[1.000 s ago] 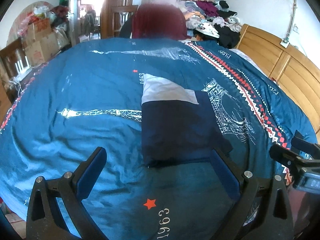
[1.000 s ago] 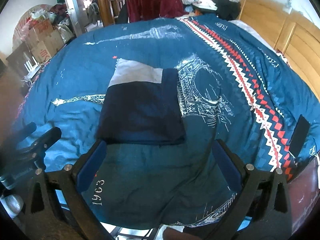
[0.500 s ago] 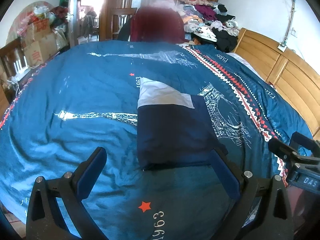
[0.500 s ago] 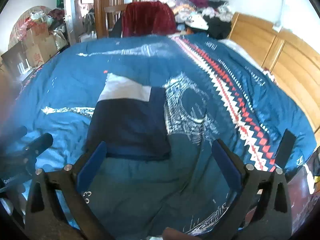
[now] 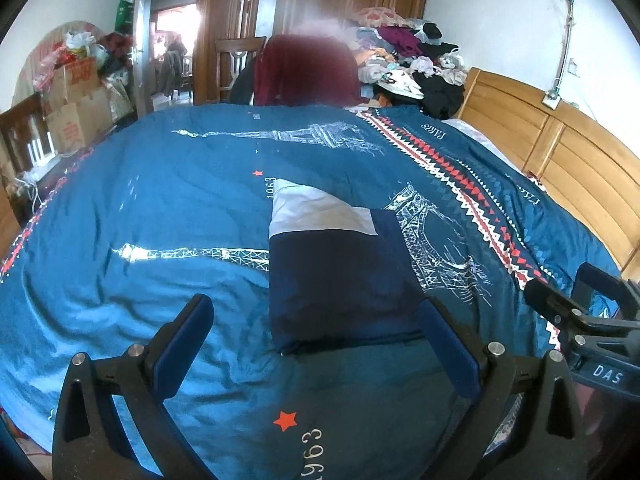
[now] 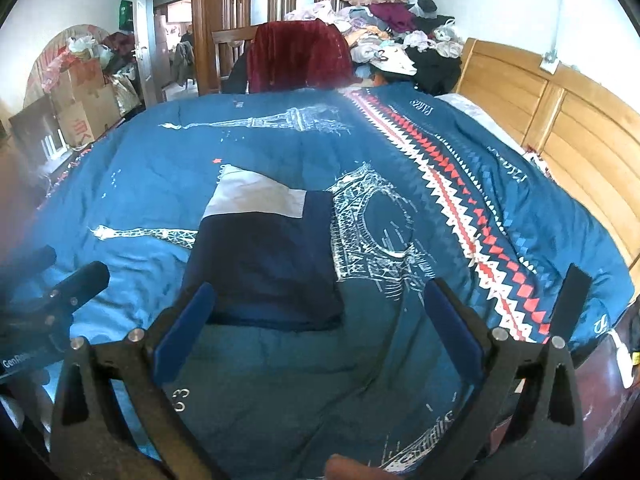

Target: Fold large clothes

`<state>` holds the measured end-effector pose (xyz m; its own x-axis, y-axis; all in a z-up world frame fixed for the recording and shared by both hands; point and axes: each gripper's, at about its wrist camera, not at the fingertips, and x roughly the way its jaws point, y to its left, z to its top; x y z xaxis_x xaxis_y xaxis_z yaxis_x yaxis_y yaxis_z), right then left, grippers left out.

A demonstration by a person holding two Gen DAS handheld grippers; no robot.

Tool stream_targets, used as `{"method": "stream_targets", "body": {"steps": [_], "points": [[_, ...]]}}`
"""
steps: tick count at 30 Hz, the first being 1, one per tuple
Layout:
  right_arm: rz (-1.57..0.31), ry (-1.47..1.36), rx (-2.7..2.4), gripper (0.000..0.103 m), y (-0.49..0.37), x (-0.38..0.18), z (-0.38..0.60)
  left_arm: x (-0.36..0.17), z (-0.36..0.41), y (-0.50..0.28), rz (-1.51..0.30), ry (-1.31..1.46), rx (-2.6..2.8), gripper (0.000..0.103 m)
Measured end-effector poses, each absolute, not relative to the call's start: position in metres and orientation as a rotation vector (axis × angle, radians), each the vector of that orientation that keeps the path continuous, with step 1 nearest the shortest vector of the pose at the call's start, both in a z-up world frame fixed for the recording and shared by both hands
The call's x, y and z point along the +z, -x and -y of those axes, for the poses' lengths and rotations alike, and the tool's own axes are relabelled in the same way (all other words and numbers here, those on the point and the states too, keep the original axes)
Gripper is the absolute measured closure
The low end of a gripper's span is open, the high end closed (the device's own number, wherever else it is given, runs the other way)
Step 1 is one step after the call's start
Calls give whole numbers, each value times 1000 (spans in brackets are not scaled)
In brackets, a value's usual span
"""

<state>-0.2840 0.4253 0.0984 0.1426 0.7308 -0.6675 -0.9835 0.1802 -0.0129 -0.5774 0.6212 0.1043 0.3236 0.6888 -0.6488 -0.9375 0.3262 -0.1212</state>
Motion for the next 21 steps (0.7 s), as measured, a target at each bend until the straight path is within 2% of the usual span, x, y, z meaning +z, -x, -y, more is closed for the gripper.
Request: {"method": "stream_targets", "body": {"steps": [21], "points": [[-614,464,1404,0,289,101,-415,117,-608,579,-493,499,1139,0]]}}
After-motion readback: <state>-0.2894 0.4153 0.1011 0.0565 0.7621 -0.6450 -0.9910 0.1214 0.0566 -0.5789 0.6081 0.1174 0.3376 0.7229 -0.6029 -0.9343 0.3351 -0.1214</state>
